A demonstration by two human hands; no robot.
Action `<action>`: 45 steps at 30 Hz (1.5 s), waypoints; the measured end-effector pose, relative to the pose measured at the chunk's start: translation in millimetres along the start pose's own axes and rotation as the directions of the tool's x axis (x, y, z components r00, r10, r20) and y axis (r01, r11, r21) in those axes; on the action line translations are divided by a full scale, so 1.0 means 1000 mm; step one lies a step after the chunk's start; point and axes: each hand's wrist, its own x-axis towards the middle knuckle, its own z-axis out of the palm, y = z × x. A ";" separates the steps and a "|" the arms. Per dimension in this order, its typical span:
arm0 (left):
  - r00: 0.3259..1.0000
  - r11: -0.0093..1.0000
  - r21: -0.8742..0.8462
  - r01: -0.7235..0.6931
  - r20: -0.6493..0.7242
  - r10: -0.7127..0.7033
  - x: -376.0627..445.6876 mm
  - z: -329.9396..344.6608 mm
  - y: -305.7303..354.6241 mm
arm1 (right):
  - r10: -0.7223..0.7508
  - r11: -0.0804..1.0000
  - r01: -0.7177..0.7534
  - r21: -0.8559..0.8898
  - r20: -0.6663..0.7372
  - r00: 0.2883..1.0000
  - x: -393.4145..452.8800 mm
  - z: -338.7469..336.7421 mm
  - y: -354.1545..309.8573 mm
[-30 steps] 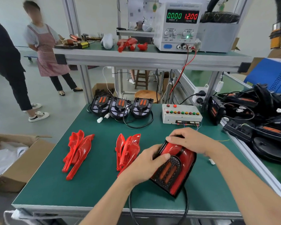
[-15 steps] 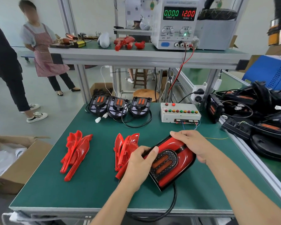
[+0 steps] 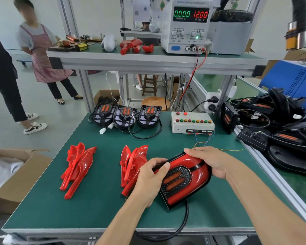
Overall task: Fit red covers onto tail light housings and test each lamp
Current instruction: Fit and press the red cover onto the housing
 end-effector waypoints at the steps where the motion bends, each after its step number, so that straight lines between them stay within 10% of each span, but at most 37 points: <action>1: 1.000 1.000 -0.002 -0.004 0.004 0.004 0.000 0.000 0.000 | -0.002 1.000 0.002 0.006 -0.004 1.000 0.000 0.000 0.001; 27: 0.981 0.921 -0.338 0.196 0.071 -0.183 -0.001 0.007 0.015 | -0.017 0.998 0.014 -0.067 -0.049 0.999 -0.001 0.000 0.001; 45: 0.975 0.941 -0.278 0.193 0.159 -0.153 0.002 0.006 0.011 | 0.022 1.000 -0.022 -0.002 -0.004 1.000 0.006 -0.010 0.008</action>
